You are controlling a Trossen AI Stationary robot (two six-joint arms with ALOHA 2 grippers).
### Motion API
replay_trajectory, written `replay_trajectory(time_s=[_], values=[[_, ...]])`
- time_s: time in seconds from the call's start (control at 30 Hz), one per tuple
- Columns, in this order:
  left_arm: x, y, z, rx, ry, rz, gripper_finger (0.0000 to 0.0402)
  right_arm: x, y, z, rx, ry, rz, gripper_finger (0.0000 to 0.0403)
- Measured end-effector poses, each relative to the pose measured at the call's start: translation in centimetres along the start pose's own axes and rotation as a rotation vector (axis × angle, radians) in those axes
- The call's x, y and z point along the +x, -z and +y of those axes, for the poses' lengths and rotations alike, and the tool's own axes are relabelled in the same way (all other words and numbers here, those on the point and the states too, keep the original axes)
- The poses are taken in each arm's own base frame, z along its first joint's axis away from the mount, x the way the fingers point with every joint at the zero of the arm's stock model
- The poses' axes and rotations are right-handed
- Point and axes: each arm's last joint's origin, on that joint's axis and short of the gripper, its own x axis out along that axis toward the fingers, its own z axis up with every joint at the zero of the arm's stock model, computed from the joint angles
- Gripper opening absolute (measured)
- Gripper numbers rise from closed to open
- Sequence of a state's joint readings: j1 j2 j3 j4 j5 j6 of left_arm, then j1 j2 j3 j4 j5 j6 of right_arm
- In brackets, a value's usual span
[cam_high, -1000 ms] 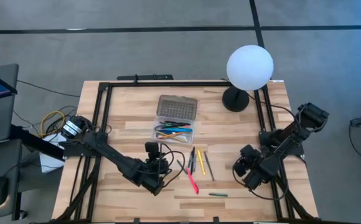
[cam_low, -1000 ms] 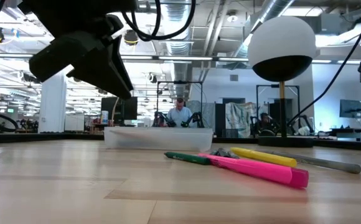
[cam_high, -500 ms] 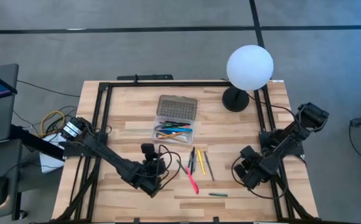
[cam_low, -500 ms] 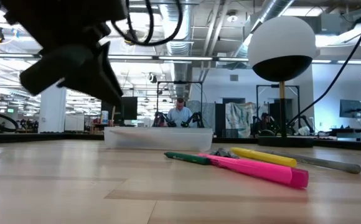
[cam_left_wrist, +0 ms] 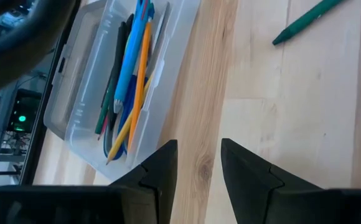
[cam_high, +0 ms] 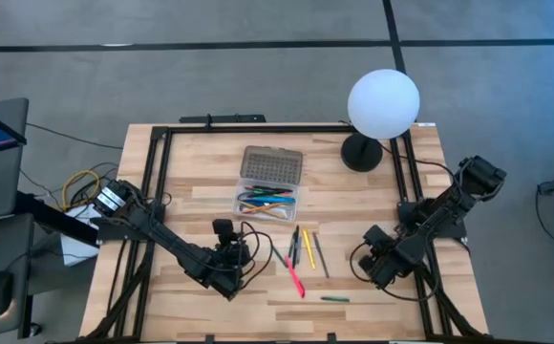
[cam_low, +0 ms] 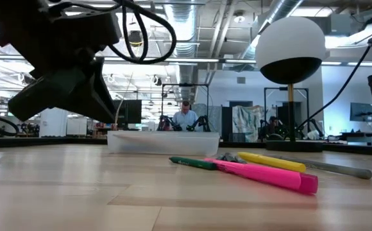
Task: Pick & place school supplies into a supply box
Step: Put the gray crayon into the gray supply box
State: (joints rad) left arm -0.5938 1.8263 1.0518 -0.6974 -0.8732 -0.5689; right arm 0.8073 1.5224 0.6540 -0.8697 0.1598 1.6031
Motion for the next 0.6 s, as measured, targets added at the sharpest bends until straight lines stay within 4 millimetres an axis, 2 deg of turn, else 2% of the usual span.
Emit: replay_trajectory(time_s=[0.3,0.6], values=[[0.1,0.3,0.0,0.003,-0.003,0.006,0.0118,-0.5,-0.1,0.7,-0.169,-0.038,-0.018,0.0014],[0.1,0.3,0.0,0.003,-0.006,0.004,0.0118,-0.6,-1.1,1.4,-0.276,-0.092,-0.025,0.0005]])
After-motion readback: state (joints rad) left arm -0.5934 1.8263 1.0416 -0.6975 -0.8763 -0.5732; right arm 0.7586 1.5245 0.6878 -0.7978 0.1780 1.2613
